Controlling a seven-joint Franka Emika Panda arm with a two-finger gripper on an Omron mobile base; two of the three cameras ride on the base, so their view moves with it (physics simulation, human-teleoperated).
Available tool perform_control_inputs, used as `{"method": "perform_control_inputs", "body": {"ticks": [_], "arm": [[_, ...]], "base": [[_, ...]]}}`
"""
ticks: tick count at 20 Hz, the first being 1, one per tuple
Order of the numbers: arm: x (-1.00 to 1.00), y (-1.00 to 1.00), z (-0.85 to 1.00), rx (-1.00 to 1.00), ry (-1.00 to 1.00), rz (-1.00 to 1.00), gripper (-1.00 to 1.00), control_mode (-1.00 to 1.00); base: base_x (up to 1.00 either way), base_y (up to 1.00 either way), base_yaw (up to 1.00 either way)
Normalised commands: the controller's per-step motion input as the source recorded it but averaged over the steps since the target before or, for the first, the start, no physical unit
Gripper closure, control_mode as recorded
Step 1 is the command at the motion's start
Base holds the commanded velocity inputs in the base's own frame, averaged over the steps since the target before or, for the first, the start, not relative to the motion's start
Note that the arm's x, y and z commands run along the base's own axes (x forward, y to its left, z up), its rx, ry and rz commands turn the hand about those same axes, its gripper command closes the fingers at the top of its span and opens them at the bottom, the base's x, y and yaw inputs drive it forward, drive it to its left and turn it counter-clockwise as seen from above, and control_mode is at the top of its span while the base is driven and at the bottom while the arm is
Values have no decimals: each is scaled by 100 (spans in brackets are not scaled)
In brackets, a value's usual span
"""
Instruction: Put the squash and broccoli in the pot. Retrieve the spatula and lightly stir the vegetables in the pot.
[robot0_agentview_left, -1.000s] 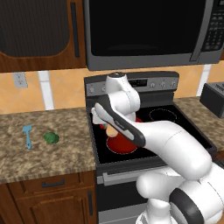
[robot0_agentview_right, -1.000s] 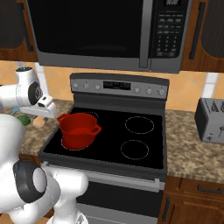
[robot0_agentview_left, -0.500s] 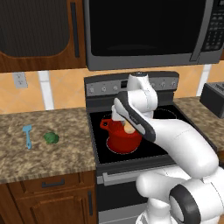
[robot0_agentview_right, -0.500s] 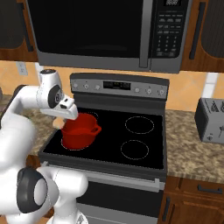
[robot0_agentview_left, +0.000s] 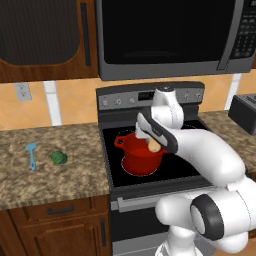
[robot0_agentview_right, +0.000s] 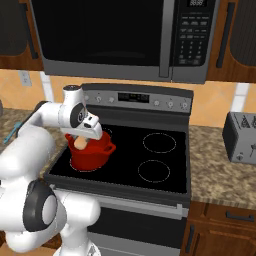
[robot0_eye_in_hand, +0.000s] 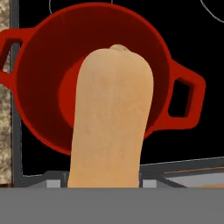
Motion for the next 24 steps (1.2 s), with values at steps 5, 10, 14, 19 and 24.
{"method": "perform_control_inputs", "body": {"ticks": [5,10,14,19,24], "arm": [[31,7,-27,0,0,-5,100,-100],[12,0,-15,0,0,-3,100,-100],[0,11,-17,0,0,-1,100,-100],[0,10,-16,0,0,0,100,-100],[0,4,-16,0,0,-1,100,-100]], "base": [[0,0,0],[0,0,0],[0,0,0],[0,0,0],[0,0,0]]}}
